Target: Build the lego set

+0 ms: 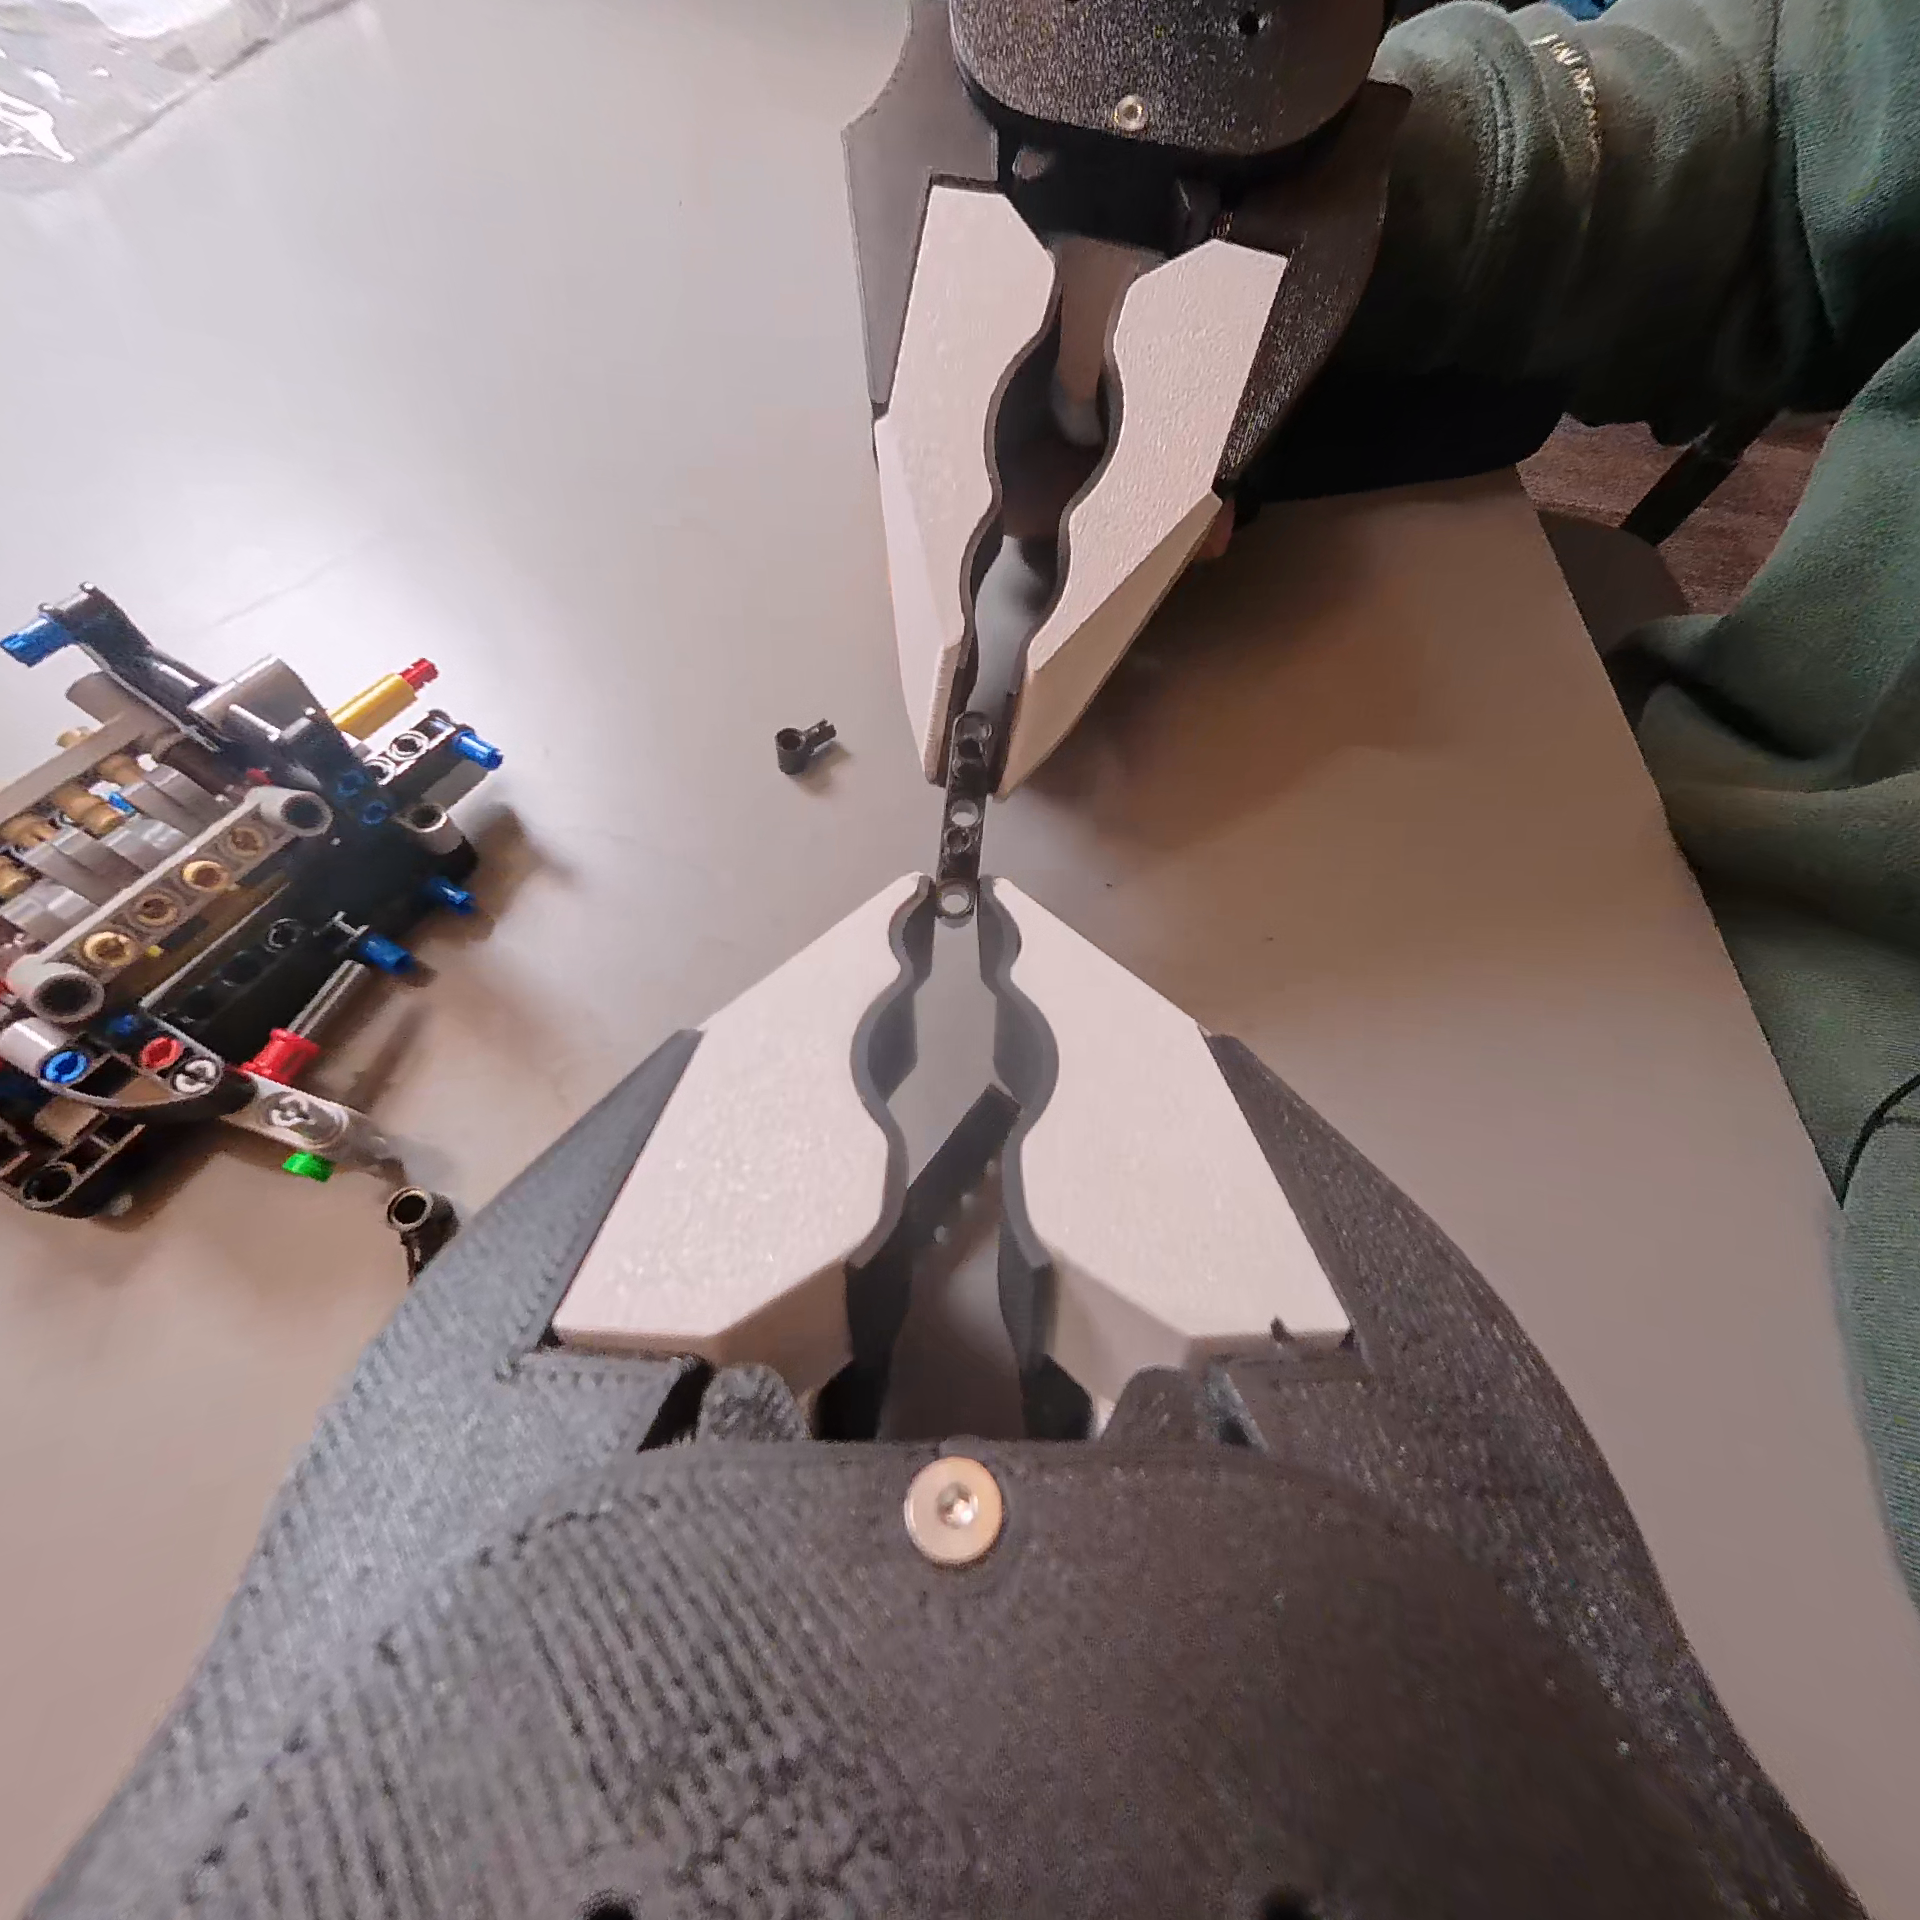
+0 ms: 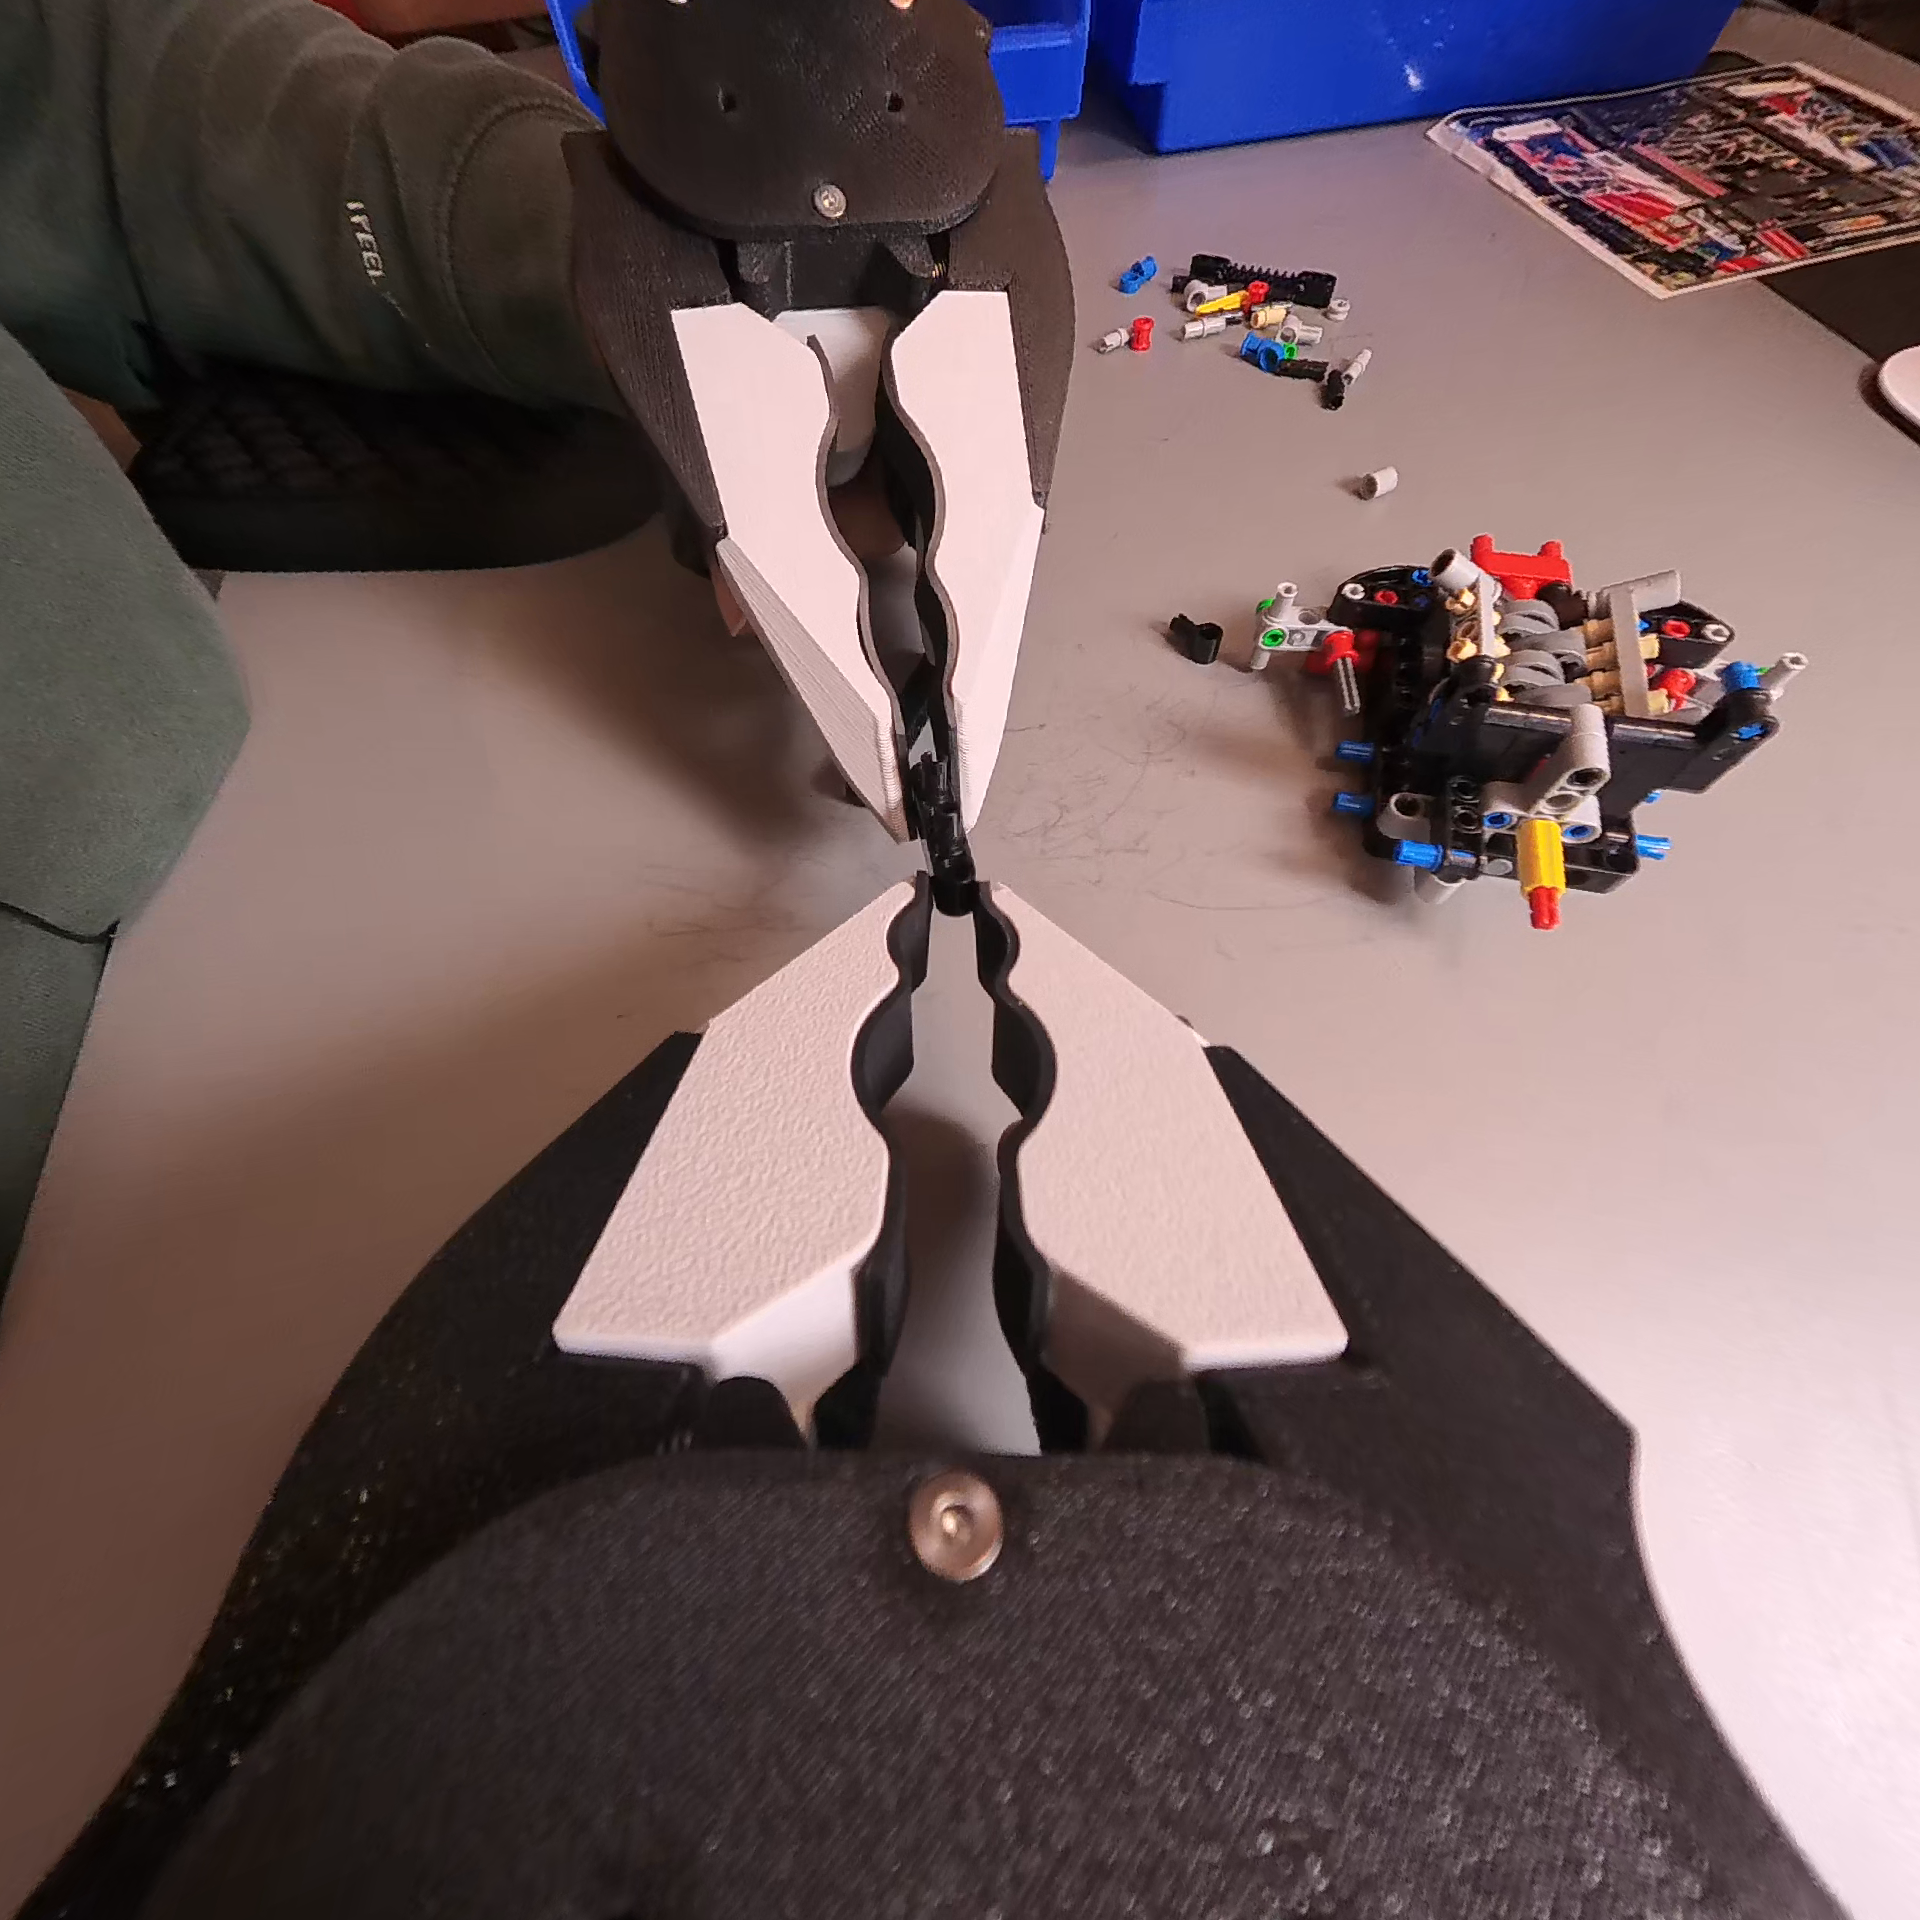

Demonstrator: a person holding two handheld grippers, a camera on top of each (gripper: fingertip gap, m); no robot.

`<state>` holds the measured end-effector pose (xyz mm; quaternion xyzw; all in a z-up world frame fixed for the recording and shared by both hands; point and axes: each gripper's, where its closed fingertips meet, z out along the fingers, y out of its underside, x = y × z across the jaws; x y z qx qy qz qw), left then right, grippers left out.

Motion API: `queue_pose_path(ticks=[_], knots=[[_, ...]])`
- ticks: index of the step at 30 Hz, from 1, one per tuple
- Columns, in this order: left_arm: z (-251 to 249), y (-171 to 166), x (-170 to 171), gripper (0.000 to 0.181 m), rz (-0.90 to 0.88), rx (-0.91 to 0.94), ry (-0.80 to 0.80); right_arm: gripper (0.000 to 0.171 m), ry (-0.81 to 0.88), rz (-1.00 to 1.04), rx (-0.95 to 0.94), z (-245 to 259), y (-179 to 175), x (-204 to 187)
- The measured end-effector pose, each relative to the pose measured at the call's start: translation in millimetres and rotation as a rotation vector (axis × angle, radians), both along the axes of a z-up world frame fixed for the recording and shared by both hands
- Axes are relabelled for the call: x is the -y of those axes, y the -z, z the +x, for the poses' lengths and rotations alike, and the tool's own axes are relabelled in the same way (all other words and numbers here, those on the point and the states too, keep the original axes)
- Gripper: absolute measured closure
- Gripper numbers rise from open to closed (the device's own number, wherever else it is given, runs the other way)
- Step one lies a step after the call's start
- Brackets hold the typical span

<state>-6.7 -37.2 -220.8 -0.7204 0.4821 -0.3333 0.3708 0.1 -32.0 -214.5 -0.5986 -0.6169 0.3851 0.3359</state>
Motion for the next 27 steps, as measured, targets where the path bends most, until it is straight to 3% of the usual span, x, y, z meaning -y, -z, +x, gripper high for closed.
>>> queue_pose_path(ticks=[17, 27], knots=[[-3, 15, -7, 0.175, 0.051, -0.138, -0.005, 0.164, 0.022, 0.049, 0.084, 0, 13, -5], [-3, 4, -8, 0.175, 0.015, -0.069, 0.01, 0.156, 0.012, 0.119, -0.006, -2, -7, -8]])
